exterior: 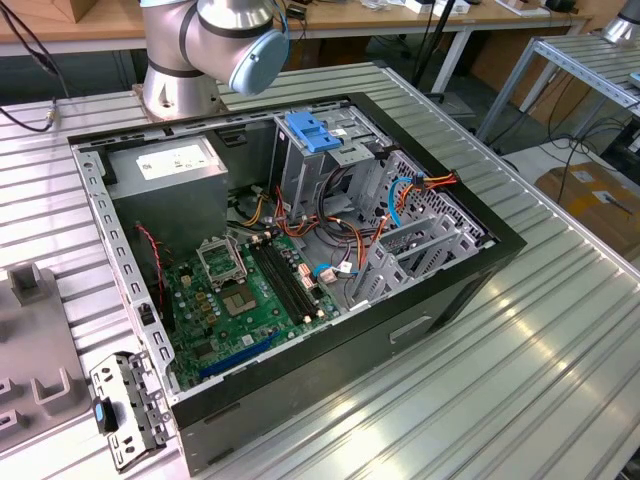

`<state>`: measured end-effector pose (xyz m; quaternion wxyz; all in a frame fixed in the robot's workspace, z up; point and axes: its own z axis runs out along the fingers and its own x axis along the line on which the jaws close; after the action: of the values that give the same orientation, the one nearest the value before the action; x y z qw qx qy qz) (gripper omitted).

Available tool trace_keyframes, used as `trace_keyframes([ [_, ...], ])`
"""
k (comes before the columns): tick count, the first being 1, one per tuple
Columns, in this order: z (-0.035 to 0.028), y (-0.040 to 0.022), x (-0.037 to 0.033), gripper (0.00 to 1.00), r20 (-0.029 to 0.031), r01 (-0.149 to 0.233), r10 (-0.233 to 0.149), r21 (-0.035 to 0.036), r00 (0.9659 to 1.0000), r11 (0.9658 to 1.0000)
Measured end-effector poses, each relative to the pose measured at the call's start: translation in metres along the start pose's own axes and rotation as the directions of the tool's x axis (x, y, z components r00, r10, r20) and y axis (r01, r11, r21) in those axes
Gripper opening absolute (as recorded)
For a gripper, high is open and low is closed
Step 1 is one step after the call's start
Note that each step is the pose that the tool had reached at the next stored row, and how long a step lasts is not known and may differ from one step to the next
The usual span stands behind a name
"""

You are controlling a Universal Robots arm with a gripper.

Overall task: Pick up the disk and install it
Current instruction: 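Pick up the disk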

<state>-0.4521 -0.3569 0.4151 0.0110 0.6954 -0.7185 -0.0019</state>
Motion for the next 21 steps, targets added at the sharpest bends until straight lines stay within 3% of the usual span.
trace_keyframes([
  [21, -0.0061, -0.0052, -0.0001, 0.37, 0.0, -0.001, 0.001, -0.0009, 1.0, 1.0],
])
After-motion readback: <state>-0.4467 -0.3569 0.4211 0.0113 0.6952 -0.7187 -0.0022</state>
